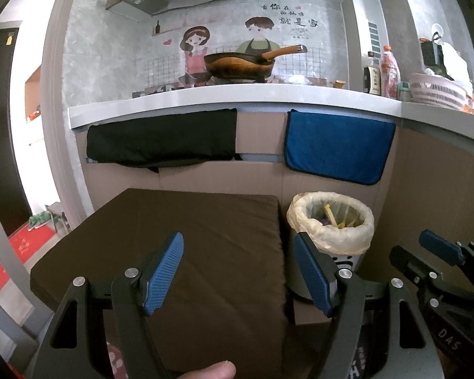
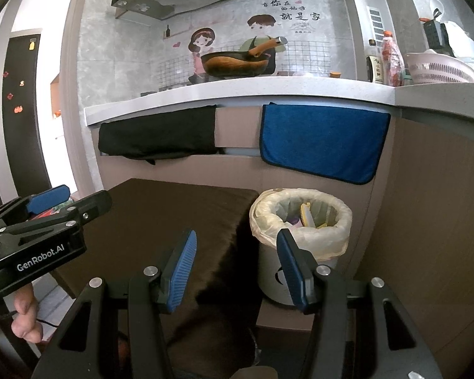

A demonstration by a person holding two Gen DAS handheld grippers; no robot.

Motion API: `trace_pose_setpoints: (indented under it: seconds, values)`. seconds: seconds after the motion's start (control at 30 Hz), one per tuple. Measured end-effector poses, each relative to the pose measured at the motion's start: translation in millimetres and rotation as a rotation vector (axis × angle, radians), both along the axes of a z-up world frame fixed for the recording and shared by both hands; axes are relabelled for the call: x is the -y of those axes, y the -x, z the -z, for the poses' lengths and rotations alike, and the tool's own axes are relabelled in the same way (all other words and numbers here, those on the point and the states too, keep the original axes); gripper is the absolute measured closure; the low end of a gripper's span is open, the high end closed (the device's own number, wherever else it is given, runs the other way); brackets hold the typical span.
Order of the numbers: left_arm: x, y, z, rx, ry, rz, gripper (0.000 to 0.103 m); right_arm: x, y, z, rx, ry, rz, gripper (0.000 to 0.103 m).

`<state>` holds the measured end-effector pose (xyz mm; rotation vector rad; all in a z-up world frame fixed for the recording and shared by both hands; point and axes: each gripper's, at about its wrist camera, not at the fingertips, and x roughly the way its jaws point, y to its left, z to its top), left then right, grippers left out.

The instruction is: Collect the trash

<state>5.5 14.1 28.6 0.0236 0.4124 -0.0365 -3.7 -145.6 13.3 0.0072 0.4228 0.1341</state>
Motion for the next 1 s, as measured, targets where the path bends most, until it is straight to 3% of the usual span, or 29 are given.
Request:
trace_pose_setpoints:
  seconds: [1.0]
  values:
    - [1.1, -2.1, -2.4, 0.002, -0.006, 0.032, 0.031, 4.0, 1.5, -4.2, 0.012, 0.001, 0.019, 0.053]
